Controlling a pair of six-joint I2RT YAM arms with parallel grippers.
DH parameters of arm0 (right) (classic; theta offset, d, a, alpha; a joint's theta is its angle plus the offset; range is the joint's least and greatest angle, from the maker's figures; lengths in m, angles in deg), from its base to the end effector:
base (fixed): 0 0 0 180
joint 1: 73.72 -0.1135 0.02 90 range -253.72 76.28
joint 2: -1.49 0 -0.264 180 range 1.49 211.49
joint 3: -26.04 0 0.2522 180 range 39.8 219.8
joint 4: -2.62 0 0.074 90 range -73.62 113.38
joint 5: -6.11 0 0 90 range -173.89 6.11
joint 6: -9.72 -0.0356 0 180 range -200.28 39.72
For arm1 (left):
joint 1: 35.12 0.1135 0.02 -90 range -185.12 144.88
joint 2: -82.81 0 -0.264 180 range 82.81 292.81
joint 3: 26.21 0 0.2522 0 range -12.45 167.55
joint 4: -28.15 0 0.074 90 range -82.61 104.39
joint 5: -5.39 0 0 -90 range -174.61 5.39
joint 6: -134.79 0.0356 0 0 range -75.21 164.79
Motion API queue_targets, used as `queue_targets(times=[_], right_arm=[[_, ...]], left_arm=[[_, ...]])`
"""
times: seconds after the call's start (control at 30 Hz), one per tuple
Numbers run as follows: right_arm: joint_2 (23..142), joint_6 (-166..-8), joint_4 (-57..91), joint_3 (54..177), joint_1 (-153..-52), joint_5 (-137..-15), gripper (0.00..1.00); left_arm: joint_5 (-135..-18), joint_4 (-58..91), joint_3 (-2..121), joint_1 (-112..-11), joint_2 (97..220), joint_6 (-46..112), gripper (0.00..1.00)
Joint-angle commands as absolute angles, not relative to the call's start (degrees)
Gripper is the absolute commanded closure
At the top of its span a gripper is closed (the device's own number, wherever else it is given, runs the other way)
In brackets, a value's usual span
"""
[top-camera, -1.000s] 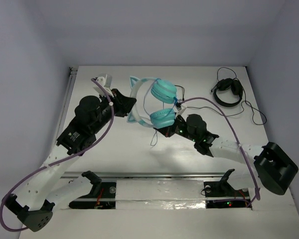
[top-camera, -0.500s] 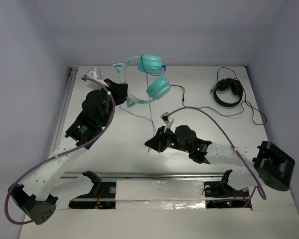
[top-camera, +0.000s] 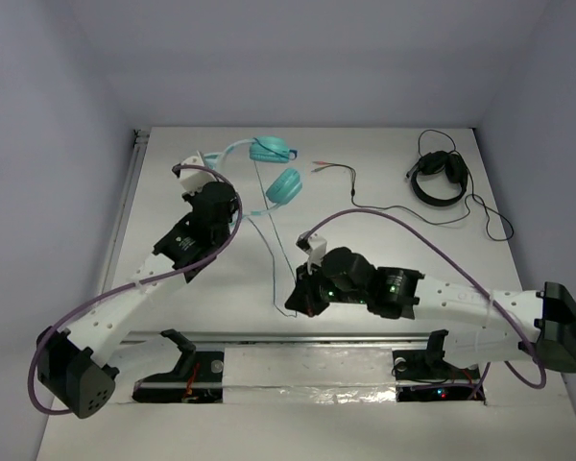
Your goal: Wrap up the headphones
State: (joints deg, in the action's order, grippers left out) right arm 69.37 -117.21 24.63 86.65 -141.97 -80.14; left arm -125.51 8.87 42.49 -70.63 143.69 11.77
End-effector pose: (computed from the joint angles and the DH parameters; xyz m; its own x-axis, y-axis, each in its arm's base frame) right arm 0.0965 0.2482 0.2726 -0.7144 -0.1728 -0.6780 -0.6489 0.5262 0.5496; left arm 0.2091 -0.1206 0.3584 -0.0902 -0.4416 -0.8927 -0.1580 0.8913 -0.4250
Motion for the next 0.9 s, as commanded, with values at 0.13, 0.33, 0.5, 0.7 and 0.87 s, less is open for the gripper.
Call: queue_targets(times=[0.13,0.33,0.5,0.7,0.87], right_arm=[[68.6,-110.2,50.7,102.6,-143.3,-88.6,1.0],[69.1,-105.8,59.2,112.0,-143.3,-100.1,1.0],[71.4,-102.3,63.1,116.2,-143.3,-107.5,1.0],[72.3,-101.0,67.8,119.0,-141.7,-111.0,1.0],[72.4,-102.4,68.3,117.9,-141.7,-114.5,1.0]], left_arm=[[-132.9,4.9,39.5,-75.7,144.3,9.6,1.0],[-130.8,-8.0,42.1,-82.2,147.3,9.4,1.0],[-123.6,-18.9,46.9,-84.9,148.0,13.9,1.0],[-120.4,-23.5,50.5,-84.9,144.3,18.5,1.0],[-114.6,-21.8,50.1,-85.4,142.4,21.7,1.0]])
